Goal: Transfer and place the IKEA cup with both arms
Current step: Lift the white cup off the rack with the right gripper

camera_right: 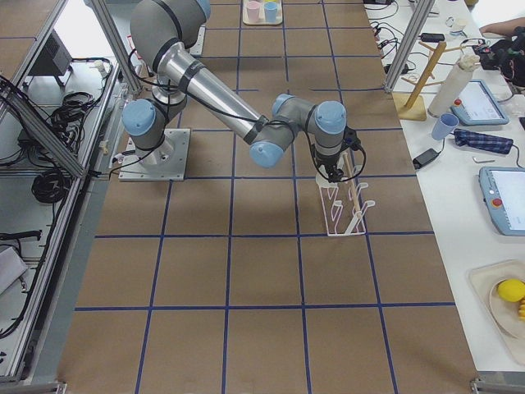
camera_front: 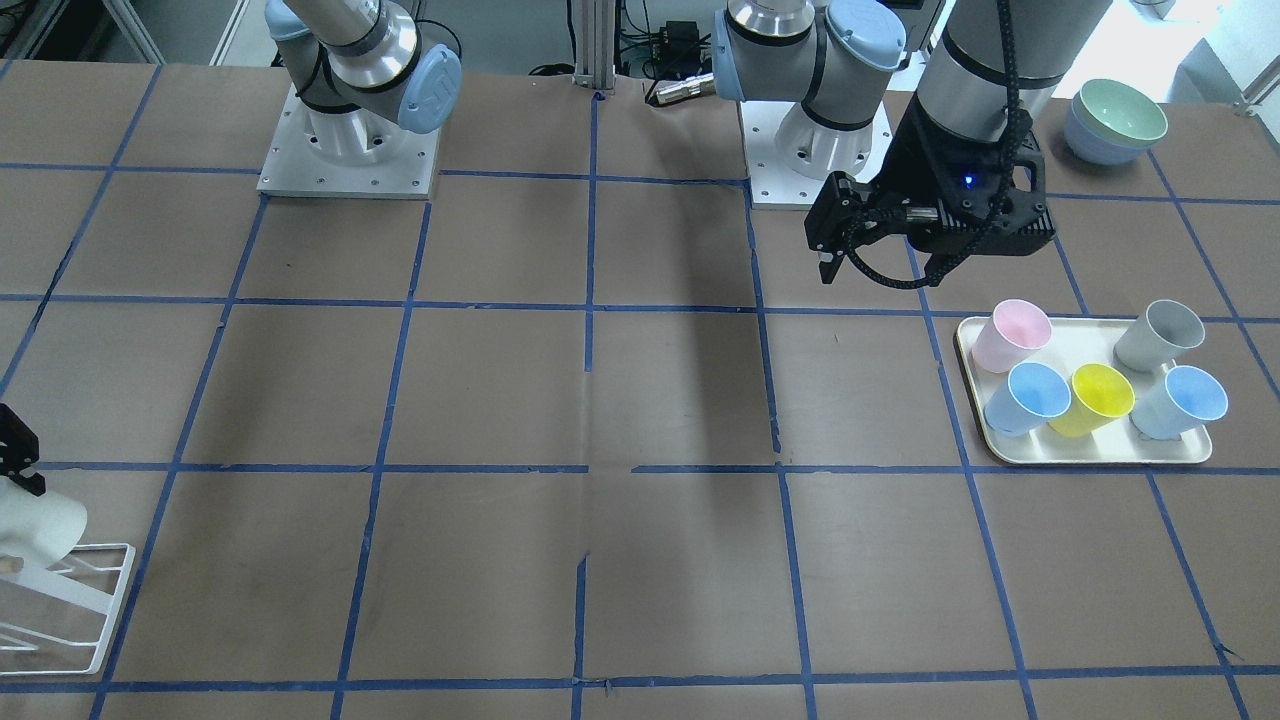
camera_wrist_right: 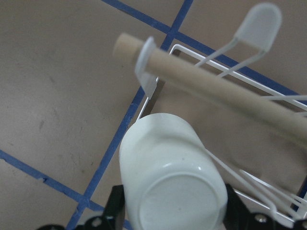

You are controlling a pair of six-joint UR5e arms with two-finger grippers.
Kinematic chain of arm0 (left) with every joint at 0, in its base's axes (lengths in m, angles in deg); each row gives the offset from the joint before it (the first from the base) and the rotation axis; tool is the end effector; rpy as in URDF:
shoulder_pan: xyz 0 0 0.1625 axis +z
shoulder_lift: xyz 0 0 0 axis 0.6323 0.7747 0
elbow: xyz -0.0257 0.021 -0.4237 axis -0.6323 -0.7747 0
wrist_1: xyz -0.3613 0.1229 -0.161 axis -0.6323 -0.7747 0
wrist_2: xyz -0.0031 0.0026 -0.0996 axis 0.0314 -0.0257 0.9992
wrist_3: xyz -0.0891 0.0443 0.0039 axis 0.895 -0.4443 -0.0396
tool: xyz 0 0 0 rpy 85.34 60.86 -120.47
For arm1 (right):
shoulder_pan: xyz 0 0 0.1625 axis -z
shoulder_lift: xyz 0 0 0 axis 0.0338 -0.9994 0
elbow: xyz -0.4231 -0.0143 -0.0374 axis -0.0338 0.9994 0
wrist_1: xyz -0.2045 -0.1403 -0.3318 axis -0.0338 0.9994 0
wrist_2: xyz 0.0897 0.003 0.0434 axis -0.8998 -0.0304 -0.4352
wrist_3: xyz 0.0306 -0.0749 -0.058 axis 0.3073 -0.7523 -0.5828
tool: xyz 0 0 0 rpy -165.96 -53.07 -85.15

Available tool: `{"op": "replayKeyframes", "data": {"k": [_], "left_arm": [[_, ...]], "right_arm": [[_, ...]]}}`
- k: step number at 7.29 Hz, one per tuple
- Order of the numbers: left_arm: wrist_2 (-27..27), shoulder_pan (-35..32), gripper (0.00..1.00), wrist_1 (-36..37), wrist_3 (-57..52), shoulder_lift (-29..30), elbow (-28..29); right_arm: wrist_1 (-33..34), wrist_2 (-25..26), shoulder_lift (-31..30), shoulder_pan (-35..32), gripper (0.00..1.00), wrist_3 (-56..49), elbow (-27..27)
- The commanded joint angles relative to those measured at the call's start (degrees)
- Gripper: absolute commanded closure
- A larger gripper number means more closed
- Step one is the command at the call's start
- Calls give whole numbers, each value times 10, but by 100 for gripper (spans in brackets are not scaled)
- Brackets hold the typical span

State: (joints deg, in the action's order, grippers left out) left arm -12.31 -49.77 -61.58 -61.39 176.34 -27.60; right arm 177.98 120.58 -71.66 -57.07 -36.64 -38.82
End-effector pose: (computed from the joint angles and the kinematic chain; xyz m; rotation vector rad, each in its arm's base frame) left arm -0.1251 -0.5039 0.4937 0.0009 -3.1329 0.0590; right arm -0.1968 -0.6193 0.2982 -0.7460 2.9777 -0.2802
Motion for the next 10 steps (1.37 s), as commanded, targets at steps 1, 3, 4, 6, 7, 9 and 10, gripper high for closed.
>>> {"op": "replayKeyframes", "data": {"k": [1,3,4,6,7,9,10], "left_arm": [[-2,0,0,0,0,0,0],[-2,0,0,0,0,0,0],[-2,0,0,0,0,0,-1],[-2,0,0,0,0,0,-1],[0,0,0,0,0,1,-1],[5,10,0,-3,-1,0,-2],[24,35,0,-5,-26,0,-2]], "right_arm": [[0,2,3,-3,100,7,8],[-20,10,-3,-3,100,7,14],[-36,13,-11,-3,100,7,14],[-81,27,-42,-3,100,7,14],[-82,46,-54,-3,100,7,14],[-86,48,-72,-3,100,7,14],[-85,48,-76,-3,100,7,15]]}}
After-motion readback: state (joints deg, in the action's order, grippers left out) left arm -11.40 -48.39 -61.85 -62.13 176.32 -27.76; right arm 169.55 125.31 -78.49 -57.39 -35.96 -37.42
